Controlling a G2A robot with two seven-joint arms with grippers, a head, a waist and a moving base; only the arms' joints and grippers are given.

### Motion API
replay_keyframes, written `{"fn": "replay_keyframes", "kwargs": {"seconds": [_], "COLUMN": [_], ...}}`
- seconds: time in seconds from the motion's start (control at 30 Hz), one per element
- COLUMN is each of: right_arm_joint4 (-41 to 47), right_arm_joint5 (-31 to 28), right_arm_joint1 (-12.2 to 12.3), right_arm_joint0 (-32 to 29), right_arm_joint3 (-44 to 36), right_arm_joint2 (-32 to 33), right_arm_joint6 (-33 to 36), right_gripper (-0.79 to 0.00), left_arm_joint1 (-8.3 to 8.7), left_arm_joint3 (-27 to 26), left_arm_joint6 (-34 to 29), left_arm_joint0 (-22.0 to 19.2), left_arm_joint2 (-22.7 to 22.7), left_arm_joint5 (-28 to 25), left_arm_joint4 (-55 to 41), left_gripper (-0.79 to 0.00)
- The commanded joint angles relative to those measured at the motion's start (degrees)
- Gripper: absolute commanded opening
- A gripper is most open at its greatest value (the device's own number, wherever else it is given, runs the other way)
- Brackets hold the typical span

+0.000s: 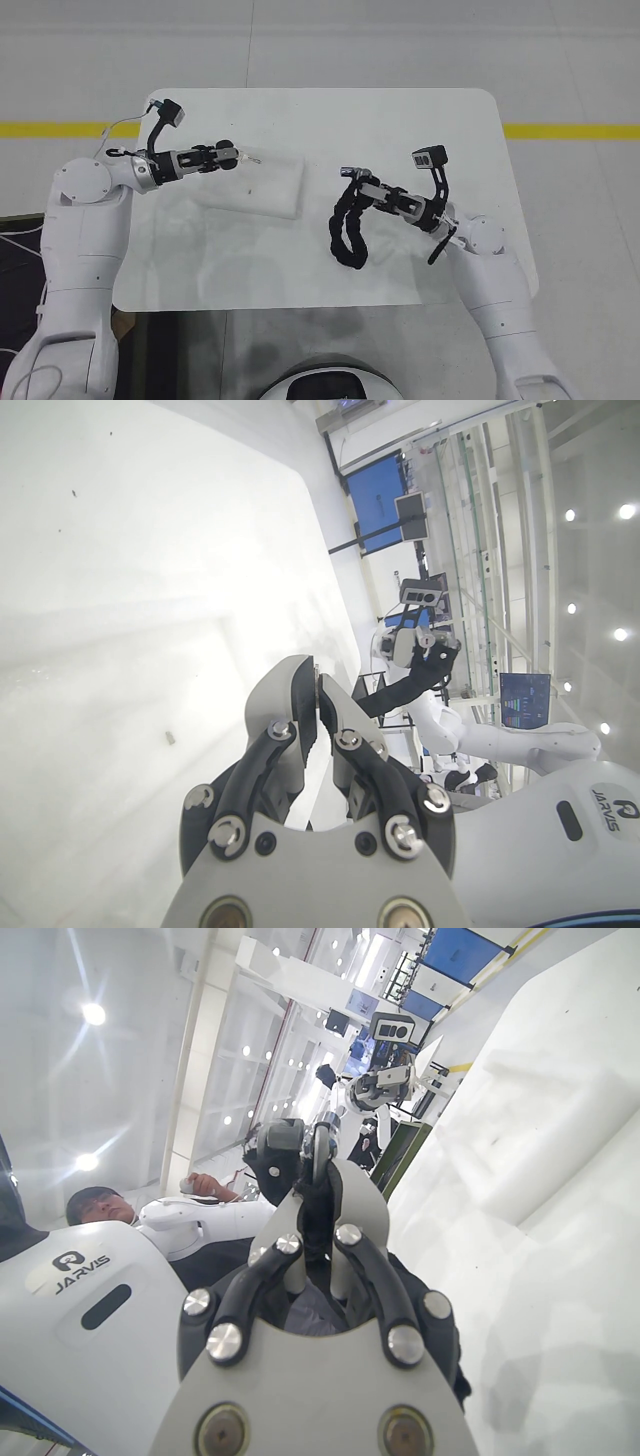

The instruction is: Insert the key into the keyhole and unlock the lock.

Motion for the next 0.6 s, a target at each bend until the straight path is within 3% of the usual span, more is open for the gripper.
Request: {"fn": "replay_keyframes", "kwargs": {"seconds": [0.0,0.13,0.2,0.33,0.57], "right_arm_joint4": [-5.08,-9.94,-11.33,-12.71,-12.4], "right_arm_joint5": [0.61,1.26,0.66,-0.73,-0.71], "right_arm_joint1": [0.04,-0.72,-1.04,-1.44,-1.51], "right_arm_joint0": [-3.31,-4.35,-4.04,-3.18,-2.0], "right_arm_joint3": [-2.69,-5.02,-4.75,-3.6,-1.64], "right_arm_joint2": [0.08,-4.52,-5.93,-7.48,-8.38], "right_arm_joint6": [-6.35,-13.12,-15.73,-19.0,-18.44], "right_gripper": [-0.785,-0.785,-0.785,-0.785,-0.785], "left_arm_joint1": [-0.3,-1.53,-1.98,-2.57,-2.8], "left_arm_joint3": [-6.26,-11.63,-12.8,-13.77,-14.81], "left_arm_joint6": [7.34,16.84,19.35,21.9,20.76], "left_arm_joint0": [5.01,10.62,11.92,12.46,13.06], "left_arm_joint2": [0.22,2.87,4.91,7.42,8.19], "left_arm_joint5": [-1.15,-2.85,-3.36,-2.49,-1.76], "left_arm_joint4": [-1.78,-8.77,-7.62,-5.82,-3.75], "left_gripper": [-0.785,-0.785,-0.785,-0.785,-0.785]}}
